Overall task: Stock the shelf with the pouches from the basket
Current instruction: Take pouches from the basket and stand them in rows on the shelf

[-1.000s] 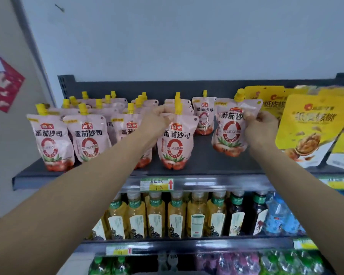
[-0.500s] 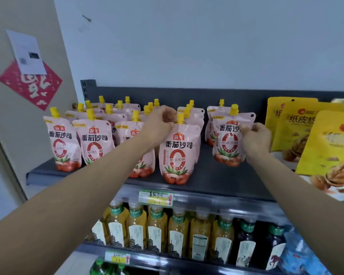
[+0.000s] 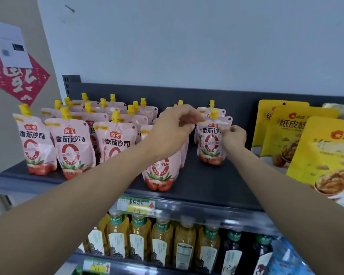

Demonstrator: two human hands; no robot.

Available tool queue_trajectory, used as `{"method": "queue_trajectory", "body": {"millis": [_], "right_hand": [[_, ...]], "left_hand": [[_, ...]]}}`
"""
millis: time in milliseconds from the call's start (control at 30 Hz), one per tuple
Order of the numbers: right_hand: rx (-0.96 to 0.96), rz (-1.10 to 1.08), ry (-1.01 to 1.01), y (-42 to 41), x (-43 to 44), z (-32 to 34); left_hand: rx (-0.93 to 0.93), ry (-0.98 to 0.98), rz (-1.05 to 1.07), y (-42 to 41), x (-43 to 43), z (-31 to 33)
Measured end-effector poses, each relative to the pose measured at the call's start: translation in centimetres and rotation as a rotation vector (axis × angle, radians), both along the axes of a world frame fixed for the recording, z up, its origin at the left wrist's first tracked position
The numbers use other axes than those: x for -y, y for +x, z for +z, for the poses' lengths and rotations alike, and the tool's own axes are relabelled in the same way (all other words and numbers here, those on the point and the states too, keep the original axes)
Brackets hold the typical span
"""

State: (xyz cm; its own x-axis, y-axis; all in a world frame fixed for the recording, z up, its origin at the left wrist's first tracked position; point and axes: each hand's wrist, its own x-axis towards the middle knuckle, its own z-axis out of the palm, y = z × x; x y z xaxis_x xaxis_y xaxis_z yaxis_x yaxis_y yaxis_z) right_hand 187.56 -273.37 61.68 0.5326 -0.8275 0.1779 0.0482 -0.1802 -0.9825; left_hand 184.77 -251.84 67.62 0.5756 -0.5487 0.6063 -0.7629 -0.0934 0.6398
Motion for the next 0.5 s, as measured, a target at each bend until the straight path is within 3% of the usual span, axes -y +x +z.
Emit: {"method": "queue_trajectory", "body": {"millis": [233, 500], "right_hand": [[0.006, 0.025, 0.072, 2.2, 2.4, -0.5], [-0.005, 0.06, -0.012, 2.9, 2.7, -1.2]], "left_hand": [[-0.083, 0.053, -0.046, -0.7, 1.9, -2.5], [-0.18, 0.155, -0.028, -1.2, 3.2, -4.9]]}}
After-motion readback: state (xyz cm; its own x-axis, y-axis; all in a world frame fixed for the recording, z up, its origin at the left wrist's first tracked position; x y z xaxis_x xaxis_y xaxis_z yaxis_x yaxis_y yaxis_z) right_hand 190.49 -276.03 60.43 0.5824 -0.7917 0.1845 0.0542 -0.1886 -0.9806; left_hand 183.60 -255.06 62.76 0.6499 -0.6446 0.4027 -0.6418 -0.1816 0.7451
